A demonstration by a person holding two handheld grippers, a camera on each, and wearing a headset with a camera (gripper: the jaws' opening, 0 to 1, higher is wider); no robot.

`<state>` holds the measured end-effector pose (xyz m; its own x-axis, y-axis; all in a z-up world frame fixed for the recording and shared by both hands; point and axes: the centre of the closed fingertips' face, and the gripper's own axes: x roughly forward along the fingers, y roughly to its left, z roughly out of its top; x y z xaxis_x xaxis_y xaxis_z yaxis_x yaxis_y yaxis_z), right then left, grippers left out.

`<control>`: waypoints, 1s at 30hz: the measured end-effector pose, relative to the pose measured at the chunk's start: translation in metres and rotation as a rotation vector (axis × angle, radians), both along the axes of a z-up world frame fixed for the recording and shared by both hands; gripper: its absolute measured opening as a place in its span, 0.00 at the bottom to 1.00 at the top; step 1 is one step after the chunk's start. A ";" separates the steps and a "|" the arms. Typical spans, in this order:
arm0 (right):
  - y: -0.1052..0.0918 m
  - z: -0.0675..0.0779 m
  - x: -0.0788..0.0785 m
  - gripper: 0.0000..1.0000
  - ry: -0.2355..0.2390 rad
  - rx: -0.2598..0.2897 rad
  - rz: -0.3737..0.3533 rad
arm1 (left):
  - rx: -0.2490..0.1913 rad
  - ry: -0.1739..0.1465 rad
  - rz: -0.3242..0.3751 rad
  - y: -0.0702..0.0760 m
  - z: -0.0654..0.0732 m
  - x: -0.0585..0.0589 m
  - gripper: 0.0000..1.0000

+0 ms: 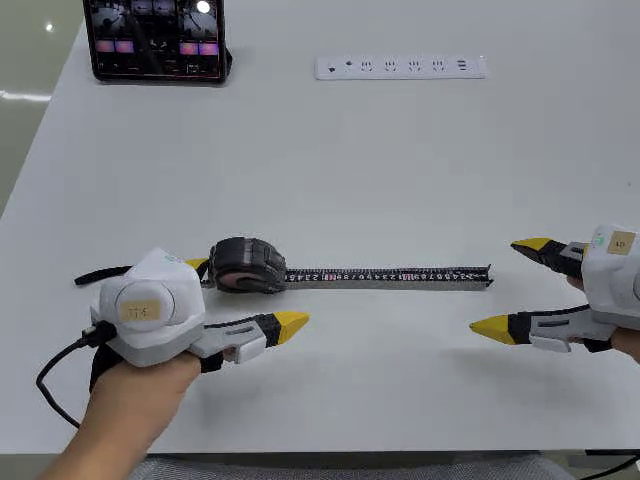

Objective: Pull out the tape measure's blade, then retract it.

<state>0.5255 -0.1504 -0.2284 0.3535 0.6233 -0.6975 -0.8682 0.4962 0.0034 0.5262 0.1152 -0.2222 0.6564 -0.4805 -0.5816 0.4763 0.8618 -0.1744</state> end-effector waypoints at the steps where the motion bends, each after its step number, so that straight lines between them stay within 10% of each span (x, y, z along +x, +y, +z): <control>1: -0.001 -0.001 0.000 0.70 0.005 -0.005 0.006 | 0.001 -0.001 0.005 0.000 0.000 0.001 0.88; 30: -0.002 -0.019 0.008 0.43 0.090 -0.101 0.203 | -0.018 0.000 0.232 0.003 -0.008 0.023 0.85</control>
<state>0.5334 -0.1524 -0.2476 0.1619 0.6011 -0.7826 -0.9486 0.3134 0.0445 0.5492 0.1179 -0.2299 0.7502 -0.3273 -0.5745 0.2659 0.9449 -0.1911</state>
